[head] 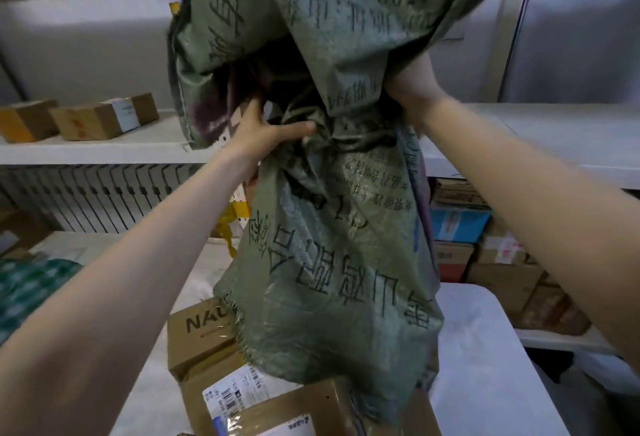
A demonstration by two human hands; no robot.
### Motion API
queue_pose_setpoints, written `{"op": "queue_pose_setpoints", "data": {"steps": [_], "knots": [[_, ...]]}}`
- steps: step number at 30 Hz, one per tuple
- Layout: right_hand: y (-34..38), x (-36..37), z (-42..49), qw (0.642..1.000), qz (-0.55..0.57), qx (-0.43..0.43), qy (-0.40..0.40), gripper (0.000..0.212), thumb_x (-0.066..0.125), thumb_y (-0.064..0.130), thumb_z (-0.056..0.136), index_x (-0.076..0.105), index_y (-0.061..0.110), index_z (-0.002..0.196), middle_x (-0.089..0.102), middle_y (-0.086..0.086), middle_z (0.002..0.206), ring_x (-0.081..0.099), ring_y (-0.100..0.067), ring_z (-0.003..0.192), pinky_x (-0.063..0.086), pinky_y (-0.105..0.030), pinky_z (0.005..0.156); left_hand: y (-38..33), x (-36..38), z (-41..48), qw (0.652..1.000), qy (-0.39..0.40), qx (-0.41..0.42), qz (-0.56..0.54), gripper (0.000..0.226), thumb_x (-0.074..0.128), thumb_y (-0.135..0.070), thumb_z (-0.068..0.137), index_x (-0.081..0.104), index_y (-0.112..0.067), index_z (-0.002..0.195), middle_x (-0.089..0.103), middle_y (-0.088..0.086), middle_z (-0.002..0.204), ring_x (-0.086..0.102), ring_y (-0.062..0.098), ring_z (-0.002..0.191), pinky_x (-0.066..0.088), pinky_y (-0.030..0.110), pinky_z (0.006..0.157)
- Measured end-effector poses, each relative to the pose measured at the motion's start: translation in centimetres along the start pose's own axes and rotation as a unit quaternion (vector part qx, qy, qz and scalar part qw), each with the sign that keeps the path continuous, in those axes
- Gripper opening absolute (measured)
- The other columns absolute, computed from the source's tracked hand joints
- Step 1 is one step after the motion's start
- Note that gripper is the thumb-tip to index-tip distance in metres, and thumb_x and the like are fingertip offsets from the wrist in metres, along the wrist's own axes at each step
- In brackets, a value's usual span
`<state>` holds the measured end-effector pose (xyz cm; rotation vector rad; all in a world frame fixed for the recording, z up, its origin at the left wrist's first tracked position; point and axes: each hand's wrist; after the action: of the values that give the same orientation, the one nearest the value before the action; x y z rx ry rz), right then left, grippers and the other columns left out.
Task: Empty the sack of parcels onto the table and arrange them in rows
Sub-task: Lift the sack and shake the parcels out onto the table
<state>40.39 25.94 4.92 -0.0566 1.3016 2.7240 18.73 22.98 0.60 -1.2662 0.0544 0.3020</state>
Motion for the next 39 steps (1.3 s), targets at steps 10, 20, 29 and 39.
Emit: {"op": "queue_pose_setpoints", "data": {"steps": [10,20,29,39], "knots": [[3.3,5.9,0.6,0.982,-0.061,-0.037,0.173,0.054,0.074,0.019,0.058,0.052,0.011,0.107,0.062,-0.011,0.114,0.06,-0.023,0.109,0.053,-0.035,0.091,-0.7,1.5,-0.2,0.986,-0.165,0.005,-0.026,0.057,0.076,-0.034,0.078,0.059,-0.01,0.126,0.062,0.007,0.129,0.058,0.022,0.119,0.046,0.036,0.103],[-8.1,-2.7,-2.4,0.935,-0.201,0.202,0.209,0.062,0.055,0.038,0.096,0.026,0.025,0.15,0.046,0.002,0.133,0.049,-0.018,0.11,0.046,-0.02,0.078,-0.8,-1.4,1.7,0.952,-0.115,-0.136,-0.25,0.032,0.052,-0.022,0.091,0.063,-0.01,0.119,0.07,0.01,0.11,0.066,0.027,0.1,0.054,0.033,0.074],[-7.5,-4.9,0.1,0.952,-0.203,0.181,0.139,0.05,0.06,0.032,0.093,0.044,0.019,0.139,0.05,-0.007,0.133,0.049,-0.027,0.119,0.049,-0.036,0.081,-1.4,-1.4,1.3,0.935,-0.054,-0.098,-0.336,0.028,0.044,-0.032,0.098,0.067,-0.017,0.101,0.071,0.007,0.107,0.064,0.024,0.104,0.051,0.036,0.088],[-7.3,-2.7,2.3,0.967,-0.239,0.082,-0.015,0.023,0.065,0.021,0.086,0.058,0.02,0.064,0.058,-0.001,0.067,0.056,-0.021,0.073,0.049,-0.036,0.07,1.6,-2.8,0.9,0.972,-0.16,-0.155,-0.073,0.04,0.041,-0.041,0.099,0.056,-0.018,0.129,0.062,-0.001,0.12,0.057,0.018,0.109,0.045,0.035,0.093]]}}
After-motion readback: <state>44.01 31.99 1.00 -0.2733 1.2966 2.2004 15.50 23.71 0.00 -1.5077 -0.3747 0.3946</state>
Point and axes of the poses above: each hand's wrist, its own z-axis towards the middle knuckle, its own x-axis out of the palm, y = z × x
